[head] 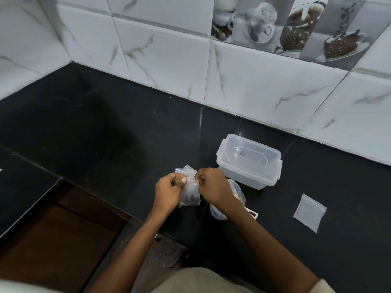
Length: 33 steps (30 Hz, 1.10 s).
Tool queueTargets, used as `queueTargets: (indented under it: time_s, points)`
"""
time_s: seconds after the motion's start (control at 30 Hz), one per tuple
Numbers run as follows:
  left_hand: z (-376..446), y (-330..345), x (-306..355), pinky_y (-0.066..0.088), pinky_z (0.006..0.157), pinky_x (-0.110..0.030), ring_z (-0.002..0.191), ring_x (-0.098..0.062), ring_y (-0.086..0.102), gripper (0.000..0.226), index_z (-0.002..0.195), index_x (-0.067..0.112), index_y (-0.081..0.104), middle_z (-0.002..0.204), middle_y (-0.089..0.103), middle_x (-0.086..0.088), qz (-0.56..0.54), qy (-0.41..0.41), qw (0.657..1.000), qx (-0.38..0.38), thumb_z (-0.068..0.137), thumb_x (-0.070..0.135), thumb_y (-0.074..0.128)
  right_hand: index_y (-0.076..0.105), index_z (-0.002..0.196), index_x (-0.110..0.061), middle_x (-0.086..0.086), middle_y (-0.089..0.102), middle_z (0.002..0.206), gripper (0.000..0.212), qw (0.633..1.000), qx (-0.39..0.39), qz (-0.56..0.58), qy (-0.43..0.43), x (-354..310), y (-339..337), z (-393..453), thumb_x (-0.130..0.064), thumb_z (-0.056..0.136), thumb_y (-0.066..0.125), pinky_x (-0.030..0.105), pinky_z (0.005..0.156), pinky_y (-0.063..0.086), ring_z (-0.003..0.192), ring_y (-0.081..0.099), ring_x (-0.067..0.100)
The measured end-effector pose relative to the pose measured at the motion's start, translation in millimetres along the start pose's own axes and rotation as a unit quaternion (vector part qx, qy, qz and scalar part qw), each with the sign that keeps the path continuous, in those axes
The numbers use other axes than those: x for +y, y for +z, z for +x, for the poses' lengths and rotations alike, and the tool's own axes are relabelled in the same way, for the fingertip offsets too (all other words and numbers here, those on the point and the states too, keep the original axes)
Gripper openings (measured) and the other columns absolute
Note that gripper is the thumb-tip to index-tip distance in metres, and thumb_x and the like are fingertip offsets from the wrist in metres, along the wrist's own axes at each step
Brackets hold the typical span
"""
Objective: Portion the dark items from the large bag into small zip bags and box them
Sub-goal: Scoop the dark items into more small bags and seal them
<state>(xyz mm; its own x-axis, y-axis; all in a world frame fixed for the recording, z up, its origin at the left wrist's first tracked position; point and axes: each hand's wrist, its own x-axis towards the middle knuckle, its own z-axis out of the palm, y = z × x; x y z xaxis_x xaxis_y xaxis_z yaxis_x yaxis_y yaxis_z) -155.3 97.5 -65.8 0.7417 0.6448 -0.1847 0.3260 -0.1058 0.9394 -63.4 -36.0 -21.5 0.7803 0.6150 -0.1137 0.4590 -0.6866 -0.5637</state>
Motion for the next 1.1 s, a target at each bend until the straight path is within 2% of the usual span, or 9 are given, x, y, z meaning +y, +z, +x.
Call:
queueTargets:
  time_s: [0.07,0.17,0.23,0.4,0.6,0.77,0.9,0.97,1.1]
  points:
    - [4.1,0.0,-1.5,0.060,0.087,-0.040,0.089,-0.012,0.072,0.016,0.098,0.022,0.071,0.094,0.075,0.004,0.010,-0.026,1.000,0.006,0.086,0.011,0.074,0.074,0.096,-0.013,0.007,0.074,0.093,0.025,1.000,-0.001,-0.010,0.006,-5.5,7.4,9.8,0.001,0.079,0.062,0.030,0.075,0.055,0.086,0.069,0.026]
    - [8.8,-1.5,-3.9,0.056,0.088,-0.030,0.099,-0.013,0.063,0.044,0.110,0.020,0.057,0.115,0.060,0.002,0.065,-0.022,0.997,0.038,0.076,0.009,0.082,0.073,0.107,-0.008,0.012,0.073,0.101,0.029,1.000,-0.004,-0.010,0.028,-11.4,13.9,18.3,0.001,0.082,0.063,0.036,0.080,0.058,0.090,0.068,0.029]
    - [12.5,-3.7,-8.2,0.052,0.097,-0.034,0.113,-0.017,0.054,0.060,0.118,0.022,0.051,0.119,0.047,0.007,0.114,-0.018,0.993,0.036,0.069,0.013,0.085,0.070,0.108,-0.005,0.014,0.071,0.104,0.026,0.999,0.007,-0.007,0.034,-12.2,18.5,19.7,-0.002,0.084,0.061,0.038,0.081,0.057,0.094,0.067,0.032]
    - [20.1,-9.2,-18.1,0.049,0.102,-0.036,0.121,-0.018,0.052,0.082,0.135,0.017,0.047,0.129,0.051,0.002,0.138,-0.036,0.989,-0.028,0.063,0.011,0.085,0.051,0.135,-0.011,0.009,0.053,0.130,0.046,0.999,0.014,-0.025,0.041,-12.3,29.3,10.8,-0.016,0.090,0.064,0.036,0.099,0.048,0.120,0.055,0.026]
    - [27.1,-6.5,-25.6,0.055,0.095,-0.042,0.115,-0.021,0.058,0.077,0.133,0.016,0.050,0.125,0.056,0.000,0.182,-0.014,0.982,-0.038,0.064,0.020,0.085,0.031,0.148,-0.014,0.011,0.039,0.140,0.074,0.997,-0.014,-0.074,0.024,-7.0,52.8,-5.5,-0.035,0.089,0.070,0.038,0.099,0.047,0.125,0.045,0.026]
    - [29.6,-0.6,-19.2,0.051,0.098,-0.039,0.119,-0.021,0.053,0.069,0.133,0.017,0.051,0.131,0.056,-0.001,0.216,0.013,0.975,-0.043,0.070,0.014,0.081,0.033,0.146,-0.012,0.014,0.040,0.138,0.064,0.996,0.007,-0.090,0.015,-10.0,65.3,2.6,-0.035,0.094,0.064,0.038,0.100,0.047,0.124,0.047,0.029]
    - [24.7,4.0,-2.3,0.032,0.109,-0.040,0.131,-0.023,0.039,0.080,0.142,0.017,0.042,0.142,0.045,-0.001,0.260,0.020,0.965,-0.036,0.068,0.013,0.074,0.042,0.140,-0.010,0.013,0.046,0.129,0.061,0.997,0.054,-0.060,0.010,-11.0,56.2,1.4,-0.029,0.087,0.066,0.041,0.098,0.047,0.114,0.049,0.028]
    - [17.6,9.0,7.8,0.029,0.108,-0.039,0.129,-0.021,0.037,0.083,0.139,0.020,0.042,0.140,0.042,0.001,0.256,0.055,0.965,-0.017,0.062,0.012,0.072,0.047,0.136,-0.010,0.011,0.048,0.125,0.056,0.996,0.083,-0.038,0.004,-11.2,46.8,-5.3,-0.025,0.085,0.066,0.042,0.095,0.048,0.110,0.049,0.026]
    - [0.6,29.5,28.1,0.035,0.097,-0.034,0.113,-0.015,0.044,0.058,0.116,0.022,0.054,0.121,0.051,0.009,0.188,0.181,0.965,0.021,0.061,0.009,0.065,0.059,0.122,-0.012,0.008,0.055,0.120,0.038,0.985,0.172,-0.006,0.003,-1.8,18.8,-27.2,-0.032,0.091,0.063,0.035,0.088,0.049,0.105,0.053,0.022]
